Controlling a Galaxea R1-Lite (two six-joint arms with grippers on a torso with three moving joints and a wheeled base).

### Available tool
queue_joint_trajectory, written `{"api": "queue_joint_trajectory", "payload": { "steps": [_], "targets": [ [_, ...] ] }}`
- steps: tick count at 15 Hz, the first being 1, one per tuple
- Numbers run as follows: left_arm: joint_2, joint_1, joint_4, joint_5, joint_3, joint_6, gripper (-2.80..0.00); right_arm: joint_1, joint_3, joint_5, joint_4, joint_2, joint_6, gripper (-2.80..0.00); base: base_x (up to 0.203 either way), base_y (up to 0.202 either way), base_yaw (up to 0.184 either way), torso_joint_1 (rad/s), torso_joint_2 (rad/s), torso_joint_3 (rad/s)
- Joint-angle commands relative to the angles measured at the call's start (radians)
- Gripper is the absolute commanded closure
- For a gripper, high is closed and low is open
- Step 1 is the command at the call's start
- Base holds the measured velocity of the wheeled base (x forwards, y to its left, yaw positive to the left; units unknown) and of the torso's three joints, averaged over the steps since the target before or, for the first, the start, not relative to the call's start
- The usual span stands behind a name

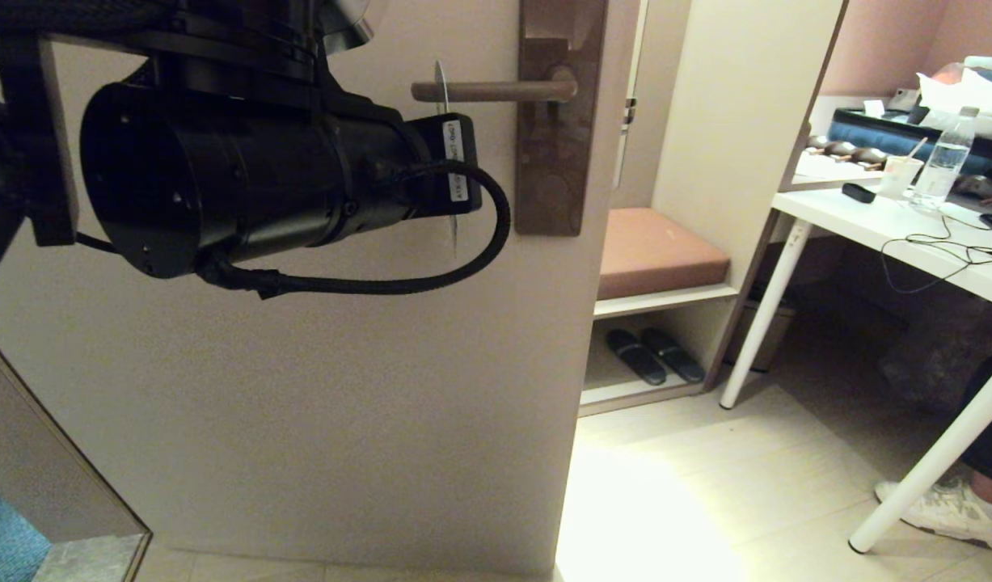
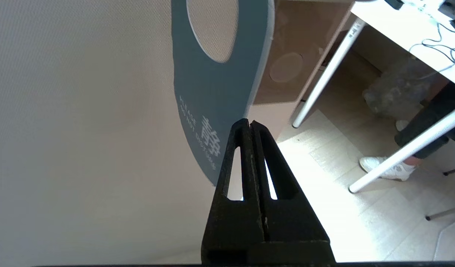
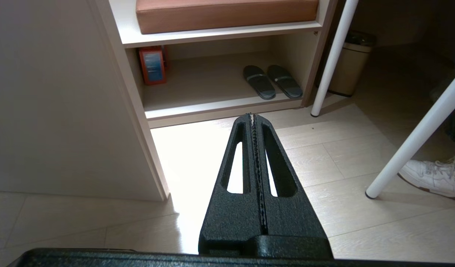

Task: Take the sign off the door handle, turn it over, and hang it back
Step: Hang the sign back with the other side facing out

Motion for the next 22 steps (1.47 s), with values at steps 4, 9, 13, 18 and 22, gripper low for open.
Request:
{"api": "queue_joint_trajectory", "payload": {
  "steps": [4,9,13,18,22],
  "targets": [
    [-0.057,0.0,0.001,0.009,0.061,-0.003,0.0,0.0,0.0,-0.001,0.001,0.0,0.0,0.0,0.0,0.0,0.0,0.0,0.0,0.0],
    [-0.102,0.022,0.002,0.01,0.104,-0.003,0.0,0.0,0.0,0.0,0.001,0.0,0.0,0.0,0.0,0.0,0.0,0.0,0.0,0.0],
    [-0.09,0.08,-0.003,0.002,0.106,-0.001,0.0,0.0,0.0,-0.001,0.001,0.0,0.0,0.0,0.0,0.0,0.0,0.0,0.0,0.0],
    [0.002,0.129,-0.012,-0.013,0.059,-0.011,0.0,0.0,0.0,0.0,0.001,0.0,0.0,0.0,0.0,0.0,0.0,0.0,0.0,0.0],
    [0.072,0.128,-0.011,-0.055,-0.046,-0.008,0.0,0.0,0.0,0.0,0.001,0.0,0.0,0.0,0.0,0.0,0.0,0.0,0.0,0.0]
  ]
}}
